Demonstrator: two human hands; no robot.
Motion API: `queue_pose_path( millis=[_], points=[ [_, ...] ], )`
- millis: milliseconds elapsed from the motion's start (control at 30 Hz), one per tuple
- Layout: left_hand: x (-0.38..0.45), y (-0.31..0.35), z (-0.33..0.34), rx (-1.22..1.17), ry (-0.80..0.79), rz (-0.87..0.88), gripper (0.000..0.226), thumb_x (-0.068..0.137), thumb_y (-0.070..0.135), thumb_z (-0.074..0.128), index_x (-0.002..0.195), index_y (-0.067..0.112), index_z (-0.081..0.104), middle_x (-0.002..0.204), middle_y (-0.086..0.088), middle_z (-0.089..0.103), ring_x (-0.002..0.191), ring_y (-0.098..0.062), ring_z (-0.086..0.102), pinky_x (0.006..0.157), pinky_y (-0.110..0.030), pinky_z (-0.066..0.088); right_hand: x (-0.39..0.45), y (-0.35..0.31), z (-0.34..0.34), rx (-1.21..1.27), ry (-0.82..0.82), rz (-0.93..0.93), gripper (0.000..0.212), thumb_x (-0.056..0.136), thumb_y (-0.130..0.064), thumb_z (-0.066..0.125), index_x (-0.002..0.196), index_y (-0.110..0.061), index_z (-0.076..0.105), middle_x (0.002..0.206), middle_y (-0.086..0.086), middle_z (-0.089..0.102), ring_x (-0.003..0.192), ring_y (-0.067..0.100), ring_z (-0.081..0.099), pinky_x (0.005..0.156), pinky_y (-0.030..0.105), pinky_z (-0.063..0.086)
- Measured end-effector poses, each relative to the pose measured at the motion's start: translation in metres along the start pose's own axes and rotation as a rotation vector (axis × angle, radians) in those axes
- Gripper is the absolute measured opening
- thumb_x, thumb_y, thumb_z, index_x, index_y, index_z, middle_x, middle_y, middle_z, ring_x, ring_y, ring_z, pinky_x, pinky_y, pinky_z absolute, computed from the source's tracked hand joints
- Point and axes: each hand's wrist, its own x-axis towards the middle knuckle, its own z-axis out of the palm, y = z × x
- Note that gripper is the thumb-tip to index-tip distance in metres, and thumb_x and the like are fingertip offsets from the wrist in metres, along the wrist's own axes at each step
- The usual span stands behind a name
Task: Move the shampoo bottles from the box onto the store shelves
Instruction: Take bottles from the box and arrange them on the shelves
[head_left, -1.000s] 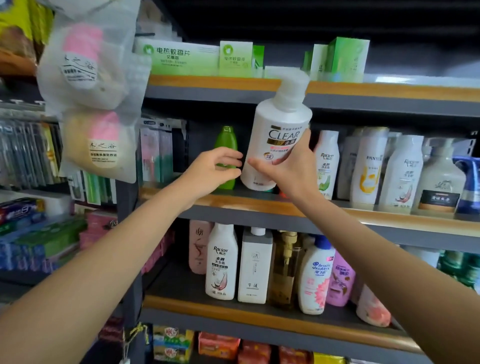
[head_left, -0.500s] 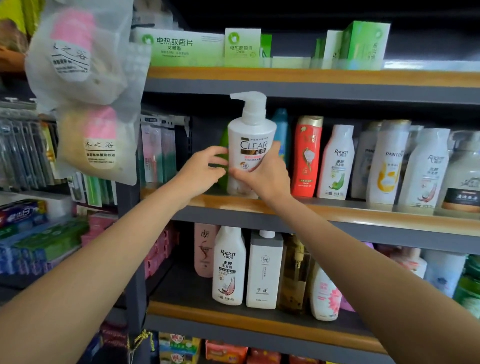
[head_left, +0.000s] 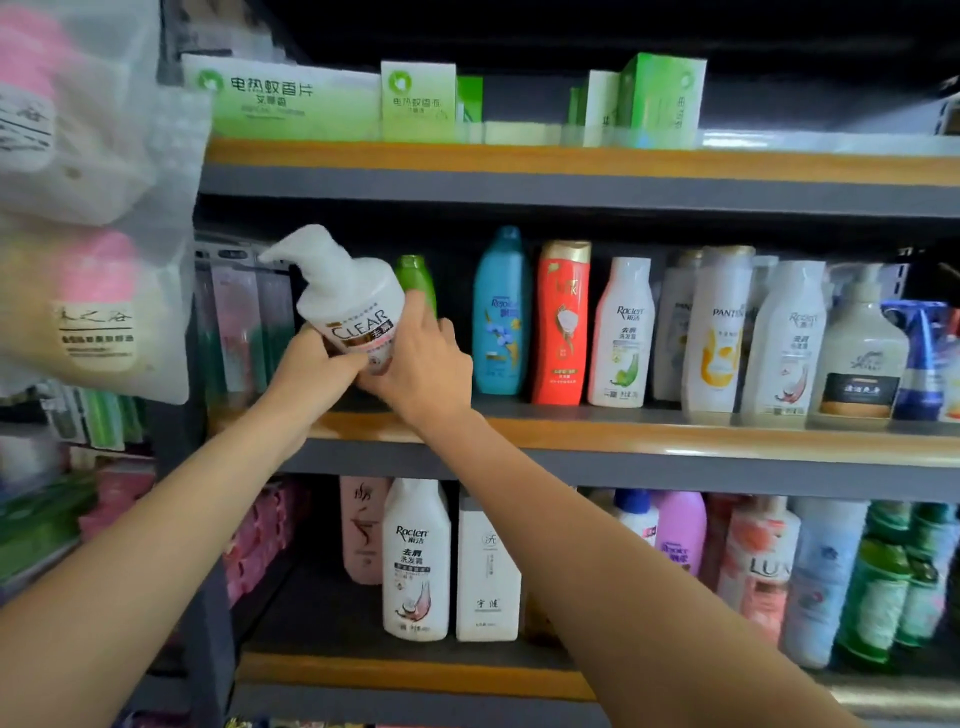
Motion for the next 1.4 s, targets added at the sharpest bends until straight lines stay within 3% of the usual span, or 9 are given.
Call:
queue_pose_path(
  millis=[167, 333, 500, 633, 767, 933, 1100, 1300, 1400],
  points=[
    [0.000, -0.001, -0.011, -0.051, 0.003, -0.020, 0.026, 0.088, 0.013, 0.058, 0.111, 0.025, 0.057, 0.115, 0.004, 0.062, 0.111, -0.016, 0.056, 0.100, -0.040, 0.045, 0.024, -0.004, 0.001, -0.151, -0.128, -0.083, 0.076, 0.067, -0.037, 0.076, 0.123, -0.011, 0.031, 0.118, 0.006, 0.049, 0.109, 0.031, 0.047, 0.068, 0.038, 0.040],
    [0.010, 0.000, -0.019, -0.032, 0.048, -0.079, 0.024, 0.091, 0.019, 0.055, 0.114, 0.016, 0.057, 0.115, 0.000, 0.063, 0.108, -0.018, 0.058, 0.099, -0.042, 0.046, 0.048, -0.013, -0.006, -0.194, -0.301, -0.041, 0.086, 0.065, -0.039, 0.079, 0.127, -0.012, 0.026, 0.111, 0.006, 0.054, 0.101, 0.030, 0.056, 0.068, 0.035, 0.040],
    [0.018, 0.004, -0.019, 0.024, 0.057, -0.060, 0.031, 0.091, 0.008, 0.051, 0.122, 0.013, 0.050, 0.113, -0.005, 0.060, 0.110, -0.022, 0.057, 0.100, -0.044, 0.044, 0.060, -0.012, -0.012, -0.038, -0.380, 0.096, 0.075, 0.065, -0.041, 0.080, 0.116, -0.015, 0.031, 0.092, -0.001, 0.051, 0.083, 0.023, 0.055, 0.066, 0.034, 0.045],
    [0.025, 0.003, -0.016, 0.034, 0.096, -0.043, 0.030, 0.093, 0.010, 0.050, 0.122, 0.011, 0.049, 0.119, -0.007, 0.059, 0.109, -0.022, 0.056, 0.097, -0.042, 0.046, 0.061, -0.018, -0.006, 0.100, -0.391, 0.115, 0.072, 0.065, -0.037, 0.080, 0.113, -0.014, 0.032, 0.096, 0.002, 0.054, 0.085, 0.024, 0.060, 0.069, 0.039, 0.054],
    [0.027, 0.003, -0.018, -0.019, 0.194, -0.048, 0.029, 0.095, 0.012, 0.041, 0.123, 0.010, 0.049, 0.116, -0.005, 0.057, 0.101, -0.020, 0.053, 0.082, -0.033, 0.044, 0.063, -0.033, 0.006, 0.234, -0.408, 0.170, 0.066, 0.066, -0.037, 0.078, 0.105, -0.016, 0.029, 0.100, 0.006, 0.057, 0.085, 0.027, 0.062, 0.074, 0.047, 0.057],
    [0.022, 0.004, -0.024, -0.065, 0.201, -0.013, 0.026, 0.091, 0.019, 0.053, 0.115, 0.014, 0.044, 0.111, -0.002, 0.056, 0.100, -0.018, 0.055, 0.077, -0.030, 0.043, 0.055, -0.046, 0.021, 0.231, -0.305, 0.224, 0.047, 0.084, -0.034, 0.060, 0.112, -0.011, 0.031, 0.113, 0.014, 0.059, 0.099, 0.036, 0.061, 0.077, 0.037, 0.048],
    [0.024, 0.007, -0.029, -0.031, 0.179, 0.008, 0.039, 0.088, 0.019, 0.058, 0.124, 0.014, 0.042, 0.110, 0.002, 0.053, 0.098, -0.014, 0.050, 0.081, -0.030, 0.040, 0.044, -0.055, 0.035, 0.304, -0.164, 0.309, 0.043, 0.090, -0.030, 0.052, 0.120, -0.008, 0.031, 0.120, 0.015, 0.054, 0.107, 0.039, 0.057, 0.076, 0.038, 0.043],
    [0.020, 0.002, -0.030, 0.012, 0.124, 0.127, 0.052, 0.083, 0.020, 0.068, 0.128, 0.018, 0.044, 0.111, 0.006, 0.054, 0.100, -0.011, 0.052, 0.085, -0.026, 0.042, 0.030, -0.048, 0.041, 0.477, -0.008, 0.335, 0.043, 0.088, -0.031, 0.055, 0.114, -0.005, 0.033, 0.115, 0.016, 0.058, 0.101, 0.038, 0.060, 0.076, 0.040, 0.047],
    [0.014, -0.001, -0.026, 0.006, 0.104, 0.197, 0.060, 0.079, 0.017, 0.072, 0.131, 0.017, 0.041, 0.111, 0.008, 0.053, 0.094, -0.004, 0.053, 0.074, -0.012, 0.042, 0.028, -0.038, 0.037, 0.555, -0.008, 0.324, 0.048, 0.082, -0.031, 0.065, 0.109, -0.006, 0.034, 0.108, 0.015, 0.062, 0.096, 0.034, 0.062, 0.076, 0.038, 0.050]
  ],
)
